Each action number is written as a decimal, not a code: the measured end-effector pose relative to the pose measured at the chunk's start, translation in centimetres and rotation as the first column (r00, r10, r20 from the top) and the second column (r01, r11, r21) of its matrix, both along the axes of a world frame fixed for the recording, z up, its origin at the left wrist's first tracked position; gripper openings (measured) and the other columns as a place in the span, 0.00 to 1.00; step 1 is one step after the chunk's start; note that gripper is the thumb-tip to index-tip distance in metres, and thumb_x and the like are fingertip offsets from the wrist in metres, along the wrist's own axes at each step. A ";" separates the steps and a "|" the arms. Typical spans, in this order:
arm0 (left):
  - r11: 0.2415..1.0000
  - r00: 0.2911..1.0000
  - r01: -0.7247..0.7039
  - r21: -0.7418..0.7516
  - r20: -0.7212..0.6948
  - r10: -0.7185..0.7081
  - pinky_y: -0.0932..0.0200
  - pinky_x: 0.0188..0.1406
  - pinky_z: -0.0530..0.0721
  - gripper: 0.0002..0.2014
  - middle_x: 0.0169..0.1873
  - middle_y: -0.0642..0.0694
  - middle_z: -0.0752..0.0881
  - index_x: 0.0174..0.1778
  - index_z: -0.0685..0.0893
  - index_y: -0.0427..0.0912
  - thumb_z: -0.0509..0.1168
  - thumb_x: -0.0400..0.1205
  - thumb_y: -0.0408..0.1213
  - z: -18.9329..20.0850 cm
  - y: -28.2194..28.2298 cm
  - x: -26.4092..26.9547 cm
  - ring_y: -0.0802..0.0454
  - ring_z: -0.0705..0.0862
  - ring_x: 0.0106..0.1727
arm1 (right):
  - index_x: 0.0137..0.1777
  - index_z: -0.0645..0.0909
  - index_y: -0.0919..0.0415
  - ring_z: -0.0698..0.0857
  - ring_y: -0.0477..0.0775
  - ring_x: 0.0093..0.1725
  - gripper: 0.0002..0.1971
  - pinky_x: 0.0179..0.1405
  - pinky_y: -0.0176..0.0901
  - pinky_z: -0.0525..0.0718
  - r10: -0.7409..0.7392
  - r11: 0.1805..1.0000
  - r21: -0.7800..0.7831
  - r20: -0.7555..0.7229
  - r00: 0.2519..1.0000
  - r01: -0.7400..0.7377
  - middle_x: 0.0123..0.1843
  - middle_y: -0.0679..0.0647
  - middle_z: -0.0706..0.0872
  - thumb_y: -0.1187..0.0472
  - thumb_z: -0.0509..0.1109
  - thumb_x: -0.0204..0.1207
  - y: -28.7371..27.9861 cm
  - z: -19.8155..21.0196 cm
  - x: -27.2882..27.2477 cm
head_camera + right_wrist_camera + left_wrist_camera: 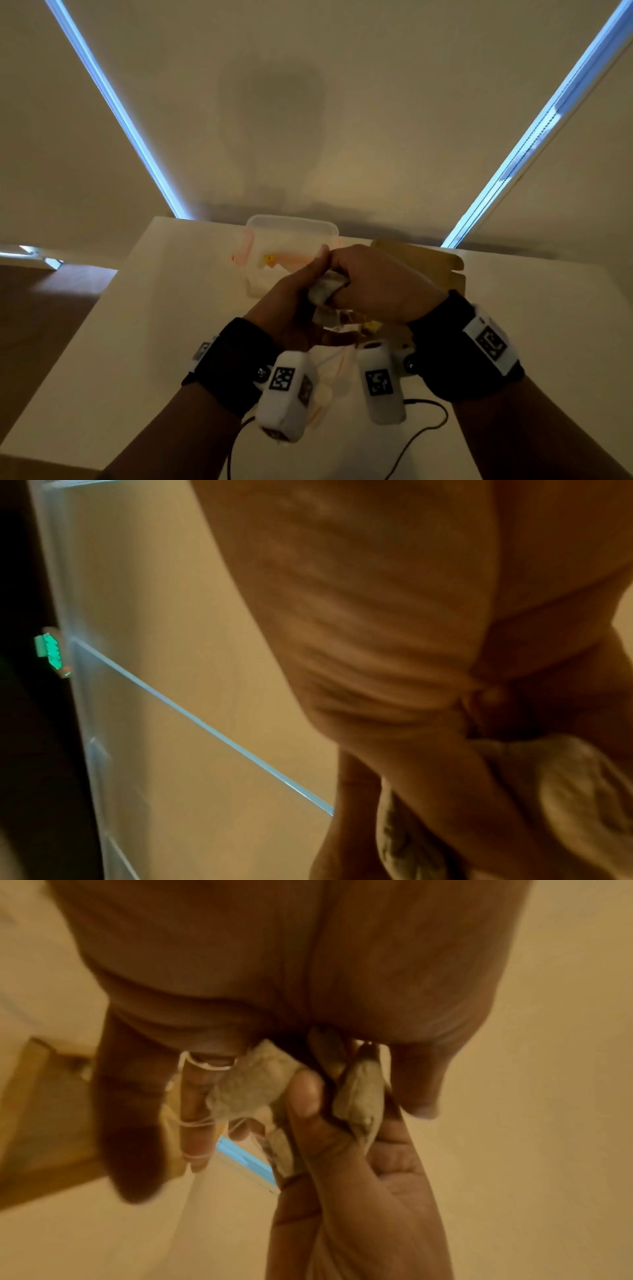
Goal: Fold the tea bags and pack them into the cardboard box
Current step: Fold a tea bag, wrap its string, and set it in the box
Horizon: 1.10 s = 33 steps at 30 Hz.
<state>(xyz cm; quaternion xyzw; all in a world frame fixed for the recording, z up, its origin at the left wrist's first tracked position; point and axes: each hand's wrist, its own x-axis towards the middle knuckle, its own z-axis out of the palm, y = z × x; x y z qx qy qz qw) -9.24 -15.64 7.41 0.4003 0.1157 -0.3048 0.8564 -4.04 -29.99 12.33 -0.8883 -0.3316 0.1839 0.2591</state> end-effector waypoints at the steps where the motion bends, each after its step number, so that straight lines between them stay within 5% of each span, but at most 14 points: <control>1: 0.999 0.999 -0.033 -0.010 0.012 0.033 0.45 0.39 0.92 0.28 0.40 0.39 0.91 0.53 0.94 0.42 0.62 0.81 0.63 0.2 -0.2 0.1 0.44 0.91 0.37 | 0.51 0.84 0.59 0.86 0.53 0.45 0.08 0.46 0.54 0.84 -0.010 1.000 -0.009 0.021 1.000 0.010 0.46 0.53 0.88 0.56 0.73 0.76 0.0 0.3 0.1; 3: 0.993 0.994 -0.105 -0.060 0.033 0.107 0.53 0.28 0.90 0.24 0.32 0.41 0.88 0.45 0.94 0.41 0.59 0.83 0.56 0.4 -0.6 0.2 0.48 0.87 0.27 | 0.55 0.83 0.55 0.87 0.51 0.47 0.12 0.49 0.55 0.86 -0.044 0.999 0.022 0.011 0.999 0.044 0.48 0.49 0.89 0.55 0.75 0.73 -0.1 0.5 0.2; 7: 0.980 0.982 -0.184 -0.070 0.037 0.187 0.55 0.34 0.92 0.20 0.39 0.39 0.87 0.46 0.96 0.41 0.61 0.82 0.47 0.3 -0.8 0.7 0.46 0.86 0.35 | 0.69 0.80 0.47 0.87 0.43 0.56 0.26 0.52 0.45 0.90 -0.115 0.980 0.150 -0.120 0.986 0.133 0.58 0.44 0.87 0.60 0.80 0.71 -1.1 1.3 0.4; 10: 0.973 0.974 -0.220 -0.075 0.041 0.223 0.57 0.32 0.92 0.18 0.36 0.39 0.83 0.50 0.94 0.36 0.60 0.86 0.43 1.1 -1.1 1.2 0.50 0.84 0.32 | 0.70 0.79 0.43 0.84 0.38 0.60 0.30 0.56 0.43 0.90 -0.151 0.956 0.229 -0.159 0.976 0.185 0.59 0.39 0.85 0.59 0.84 0.69 -2.1 1.8 0.5; 15: 0.949 0.948 -0.309 -0.060 0.056 0.312 0.58 0.36 0.91 0.17 0.45 0.38 0.89 0.68 0.84 0.36 0.62 0.89 0.42 3.0 -1.2 3.3 0.48 0.89 0.39 | 0.61 0.83 0.40 0.84 0.30 0.53 0.18 0.47 0.24 0.81 -0.392 0.835 0.399 -0.054 0.919 0.379 0.54 0.34 0.87 0.43 0.79 0.72 -4.2 3.2 0.7; 18: 0.932 0.923 -0.362 0.010 0.143 0.357 0.60 0.35 0.90 0.13 0.44 0.41 0.88 0.63 0.85 0.40 0.63 0.89 0.42 4.9 -1.9 4.7 0.49 0.87 0.41 | 0.51 0.85 0.42 0.85 0.32 0.47 0.10 0.38 0.19 0.78 -0.514 0.756 0.475 0.004 0.858 0.451 0.43 0.34 0.88 0.40 0.74 0.75 -4.9 4.2 0.8; 22: 0.926 0.893 -0.372 0.071 0.301 0.335 0.57 0.42 0.90 0.07 0.39 0.45 0.87 0.47 0.85 0.45 0.64 0.88 0.40 7.2 -3.5 6.4 0.52 0.88 0.41 | 0.45 0.87 0.45 0.88 0.40 0.41 0.14 0.39 0.30 0.84 -0.495 0.743 0.509 -0.020 0.869 0.435 0.39 0.40 0.91 0.36 0.75 0.71 -4.5 5.0 1.2; 26: 0.941 0.881 -0.333 0.062 0.377 0.287 0.53 0.51 0.88 0.12 0.35 0.47 0.90 0.42 0.85 0.44 0.63 0.89 0.43 8.7 -4.9 7.3 0.53 0.90 0.41 | 0.45 0.87 0.52 0.87 0.49 0.36 0.10 0.39 0.44 0.86 -0.523 0.699 0.575 0.004 0.852 0.426 0.37 0.50 0.90 0.47 0.78 0.76 -4.7 5.5 2.3; 30: 0.950 0.887 -0.312 -0.017 0.352 0.298 0.58 0.46 0.91 0.18 0.49 0.40 0.92 0.59 0.87 0.35 0.62 0.90 0.47 9.6 -5.1 8.0 0.49 0.92 0.48 | 0.49 0.88 0.54 0.91 0.54 0.40 0.06 0.43 0.55 0.91 -0.522 0.631 0.625 -0.096 0.848 0.459 0.38 0.51 0.92 0.52 0.76 0.80 -5.7 6.1 3.1; 33: 0.958 0.898 -0.278 -0.067 0.337 0.284 0.62 0.42 0.90 0.21 0.55 0.37 0.91 0.70 0.83 0.30 0.59 0.91 0.44 10.2 -5.1 8.2 0.48 0.93 0.49 | 0.53 0.87 0.56 0.93 0.51 0.42 0.06 0.39 0.48 0.91 -0.503 0.574 0.658 -0.186 0.844 0.488 0.41 0.52 0.94 0.55 0.74 0.81 -6.2 6.4 3.6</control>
